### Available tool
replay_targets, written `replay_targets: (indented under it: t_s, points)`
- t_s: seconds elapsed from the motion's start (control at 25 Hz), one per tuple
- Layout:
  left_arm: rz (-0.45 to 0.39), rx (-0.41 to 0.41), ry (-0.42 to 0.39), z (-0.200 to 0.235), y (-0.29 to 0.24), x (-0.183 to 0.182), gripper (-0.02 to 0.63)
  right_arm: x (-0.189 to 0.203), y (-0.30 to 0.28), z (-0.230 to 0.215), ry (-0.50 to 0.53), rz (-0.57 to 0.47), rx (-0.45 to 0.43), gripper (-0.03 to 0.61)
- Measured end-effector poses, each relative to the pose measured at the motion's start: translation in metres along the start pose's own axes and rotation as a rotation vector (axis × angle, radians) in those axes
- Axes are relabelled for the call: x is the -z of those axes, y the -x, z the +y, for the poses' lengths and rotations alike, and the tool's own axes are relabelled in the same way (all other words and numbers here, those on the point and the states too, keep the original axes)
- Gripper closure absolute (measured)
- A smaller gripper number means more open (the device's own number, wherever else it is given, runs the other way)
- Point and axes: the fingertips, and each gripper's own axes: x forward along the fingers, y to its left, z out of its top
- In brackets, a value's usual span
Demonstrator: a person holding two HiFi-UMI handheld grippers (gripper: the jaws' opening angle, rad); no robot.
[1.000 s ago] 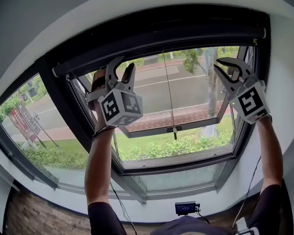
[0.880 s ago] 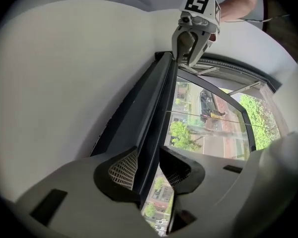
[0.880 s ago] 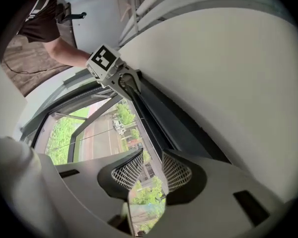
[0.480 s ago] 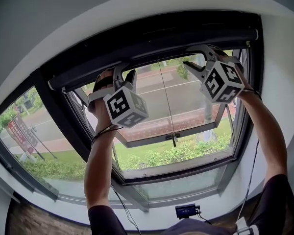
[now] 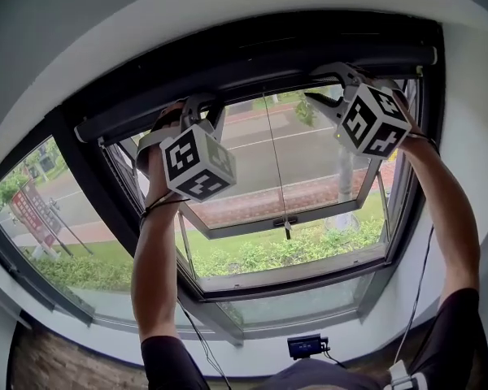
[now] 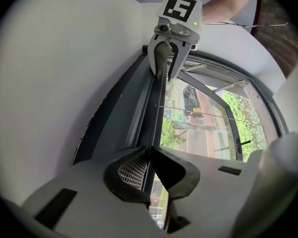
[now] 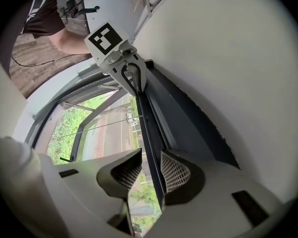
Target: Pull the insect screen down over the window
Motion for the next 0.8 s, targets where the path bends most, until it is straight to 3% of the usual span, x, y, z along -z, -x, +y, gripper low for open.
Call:
replay_targets:
  t_s: [0.12, 0.36, 0.6, 0.8]
  points:
    - [0.018, 0.011, -0.057, 0.0002, -0.0003, -0.0038, 0.580, -0.0003, -0.0011, 0.0010, 0.015, 0.012, -0.017, 0.460]
    - [0.039, -0.009, -0.098, -0.0040, -0.0012, -0.0016, 0.581, -0.0040, -0.0045, 0.0035, 0.089, 0.035, -0.053, 0.467]
    - [0.051, -0.023, -0.128, -0.0047, -0.0023, 0.0011, 0.583, -0.0016, -0.0051, -0.0029, 0.132, 0.090, -0.028, 0.540]
    - [0.041, -0.032, -0.132, -0.0032, -0.0018, 0.0001, 0.583, -0.0051, -0.0099, 0.0002, 0.309, 0.176, 0.053, 0.540]
